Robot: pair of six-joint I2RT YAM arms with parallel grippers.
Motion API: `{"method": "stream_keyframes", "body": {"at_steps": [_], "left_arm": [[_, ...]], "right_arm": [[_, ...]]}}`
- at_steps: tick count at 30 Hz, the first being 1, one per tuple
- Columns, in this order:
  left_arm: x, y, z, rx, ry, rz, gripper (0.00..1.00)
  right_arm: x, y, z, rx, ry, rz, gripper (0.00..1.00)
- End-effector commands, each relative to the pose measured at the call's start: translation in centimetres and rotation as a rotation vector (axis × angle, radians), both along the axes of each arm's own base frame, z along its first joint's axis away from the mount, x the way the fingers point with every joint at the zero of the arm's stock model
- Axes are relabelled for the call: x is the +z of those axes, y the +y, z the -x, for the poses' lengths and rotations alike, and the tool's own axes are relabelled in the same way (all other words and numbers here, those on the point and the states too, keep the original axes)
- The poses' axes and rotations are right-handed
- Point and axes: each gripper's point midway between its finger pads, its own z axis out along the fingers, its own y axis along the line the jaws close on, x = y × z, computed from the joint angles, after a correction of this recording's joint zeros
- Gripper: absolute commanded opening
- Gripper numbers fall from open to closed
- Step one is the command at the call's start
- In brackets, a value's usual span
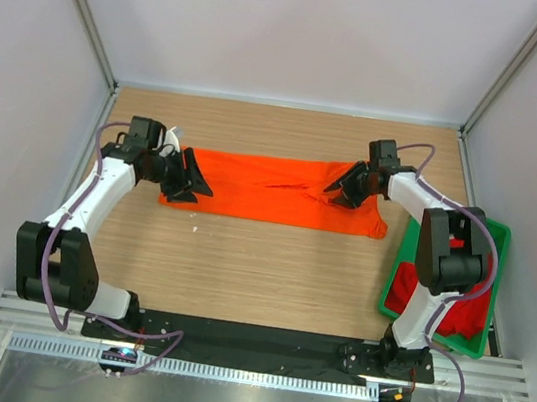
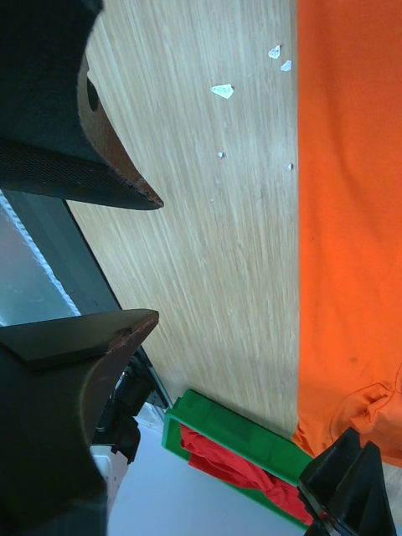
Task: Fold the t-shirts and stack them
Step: Fold the tshirt
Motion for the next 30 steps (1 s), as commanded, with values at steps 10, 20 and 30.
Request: {"method": "stream_keyframes", "body": {"at_steps": [10, 20, 30], "left_arm": [[0.6, -0.8, -0.2, -0.023, -0.022, 0.048, 0.51], [0.4, -0.8, -0.3, -0.029, -0.013, 0.044, 0.51], [0.4, -0.6, -0.4, -0.039, -0.005, 0.030, 0.50]], "right_arm": [[-0.9, -0.6, 0.3, -0.014, -0.005, 0.028, 0.49], [-1.1, -0.1, -2.0, -0.013, -0.030, 0.021, 0.35], [0.7, 1.7, -4.8, 0.011, -0.092, -0.009, 0.13]]}}
